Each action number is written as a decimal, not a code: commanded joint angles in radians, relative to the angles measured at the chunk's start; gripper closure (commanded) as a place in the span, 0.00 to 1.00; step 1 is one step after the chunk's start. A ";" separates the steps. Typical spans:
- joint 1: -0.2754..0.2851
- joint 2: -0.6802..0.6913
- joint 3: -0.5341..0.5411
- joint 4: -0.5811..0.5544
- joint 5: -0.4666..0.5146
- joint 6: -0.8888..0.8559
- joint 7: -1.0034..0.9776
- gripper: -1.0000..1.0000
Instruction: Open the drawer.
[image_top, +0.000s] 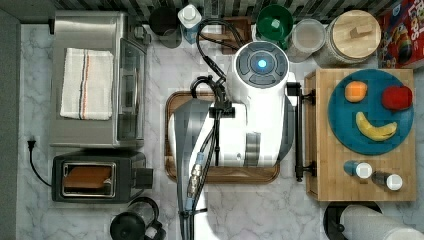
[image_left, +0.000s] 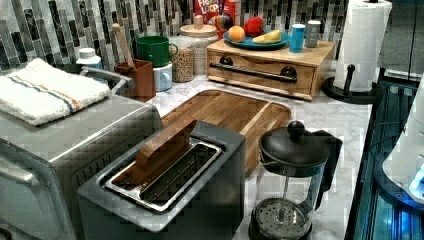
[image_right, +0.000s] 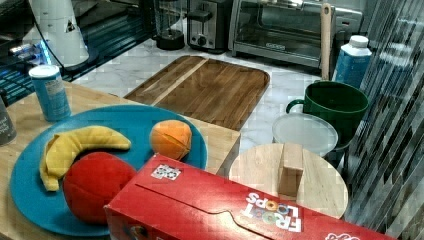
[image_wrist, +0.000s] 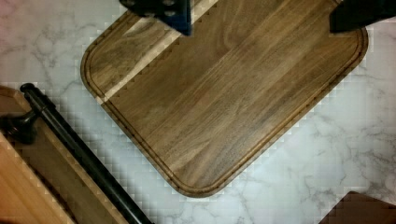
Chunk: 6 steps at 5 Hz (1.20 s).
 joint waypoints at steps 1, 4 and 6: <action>-0.003 -0.008 0.001 -0.008 -0.017 -0.013 -0.057 0.00; -0.046 -0.091 -0.027 -0.182 -0.076 0.143 -0.454 0.00; -0.077 -0.105 -0.073 -0.257 -0.098 0.250 -0.717 0.00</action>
